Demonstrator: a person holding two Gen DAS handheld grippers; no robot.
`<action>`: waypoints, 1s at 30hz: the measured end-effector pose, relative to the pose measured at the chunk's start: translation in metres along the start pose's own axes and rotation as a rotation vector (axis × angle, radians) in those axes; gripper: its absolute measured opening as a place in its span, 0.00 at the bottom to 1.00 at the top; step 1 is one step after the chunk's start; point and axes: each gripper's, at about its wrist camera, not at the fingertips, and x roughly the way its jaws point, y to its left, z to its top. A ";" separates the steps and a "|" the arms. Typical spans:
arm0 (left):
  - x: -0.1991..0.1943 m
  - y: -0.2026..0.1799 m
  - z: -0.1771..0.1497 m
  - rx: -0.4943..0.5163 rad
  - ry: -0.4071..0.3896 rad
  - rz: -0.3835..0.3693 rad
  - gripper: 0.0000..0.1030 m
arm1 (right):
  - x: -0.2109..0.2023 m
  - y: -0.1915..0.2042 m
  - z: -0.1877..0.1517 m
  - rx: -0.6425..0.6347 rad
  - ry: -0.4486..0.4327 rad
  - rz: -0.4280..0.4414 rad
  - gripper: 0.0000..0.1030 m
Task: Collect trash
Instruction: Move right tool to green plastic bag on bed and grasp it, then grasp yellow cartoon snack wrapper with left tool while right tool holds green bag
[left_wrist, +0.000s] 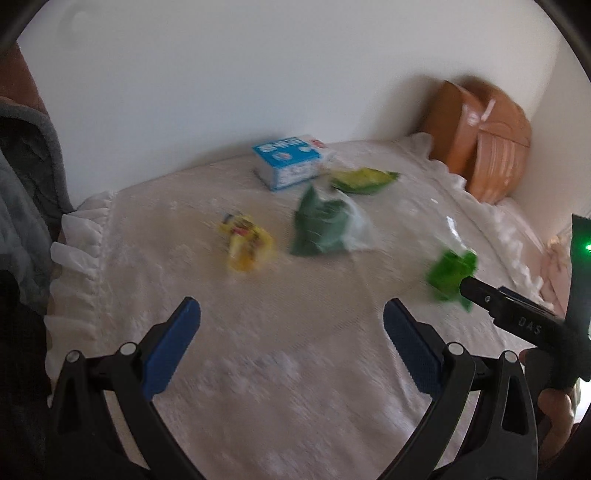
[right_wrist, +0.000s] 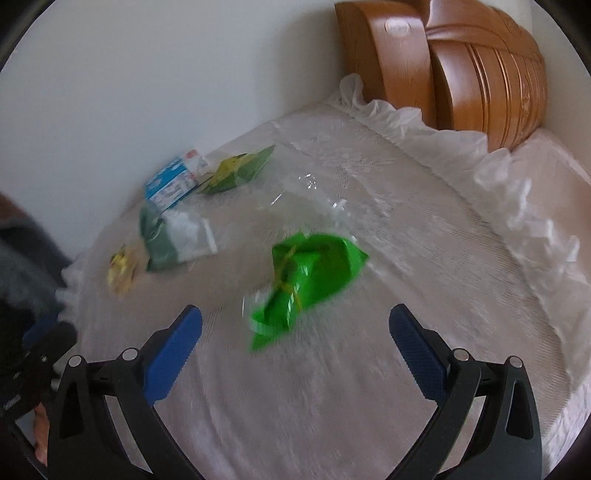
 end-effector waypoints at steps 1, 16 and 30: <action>0.003 0.003 0.002 -0.005 -0.002 0.005 0.92 | 0.010 0.003 0.004 0.017 0.007 -0.020 0.98; 0.086 0.031 0.034 -0.090 0.079 0.088 0.77 | 0.040 -0.010 0.009 0.071 0.080 -0.002 0.31; 0.103 0.040 0.033 -0.090 0.124 0.064 0.29 | 0.004 -0.011 0.003 0.032 0.047 0.043 0.31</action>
